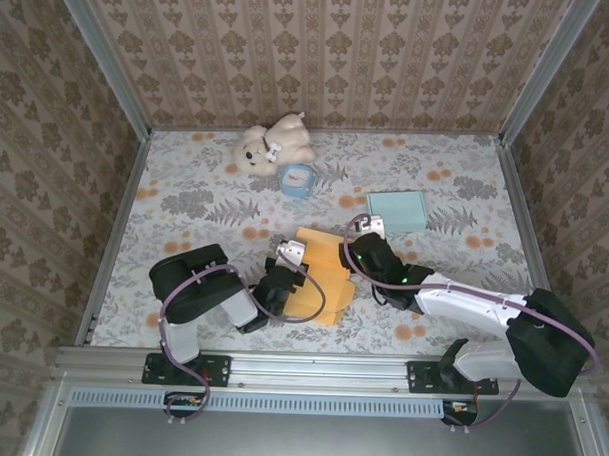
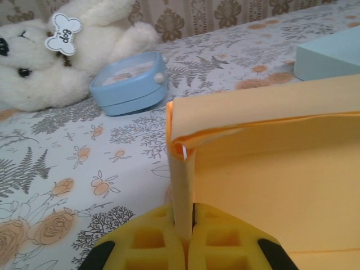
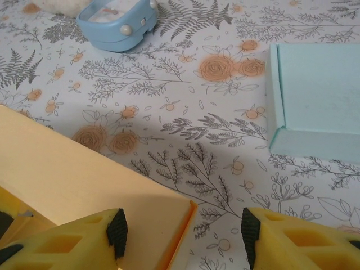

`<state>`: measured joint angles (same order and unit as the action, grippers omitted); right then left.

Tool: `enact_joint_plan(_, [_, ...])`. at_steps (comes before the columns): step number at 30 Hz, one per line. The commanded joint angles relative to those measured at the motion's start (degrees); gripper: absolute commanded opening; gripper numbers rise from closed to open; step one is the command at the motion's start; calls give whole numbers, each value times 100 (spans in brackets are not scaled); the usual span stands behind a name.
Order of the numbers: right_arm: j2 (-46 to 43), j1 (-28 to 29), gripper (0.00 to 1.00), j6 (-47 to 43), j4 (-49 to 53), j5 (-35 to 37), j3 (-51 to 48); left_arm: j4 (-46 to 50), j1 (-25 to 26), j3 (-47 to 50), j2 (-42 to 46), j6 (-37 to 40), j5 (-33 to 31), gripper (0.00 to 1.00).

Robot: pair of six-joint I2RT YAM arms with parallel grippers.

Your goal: Fold the paper box

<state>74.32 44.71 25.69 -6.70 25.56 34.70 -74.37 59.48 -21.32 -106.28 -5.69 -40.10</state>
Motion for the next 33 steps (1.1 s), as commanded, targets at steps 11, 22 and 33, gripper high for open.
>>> enact_joint_plan(11, [223, -31, 58, 5, 210, -131, -121, 677, -71, -126, 276, -179, -188, 15])
enact_joint_plan(22, [198, -31, 58, 81, 266, -47, -138, 1373, -87, 560, 1825, -510, 1098, 44])
enact_joint_plan(33, [216, -29, 57, 103, 270, -147, -77, 2585, -979, 646, 2791, -995, 2388, 43])
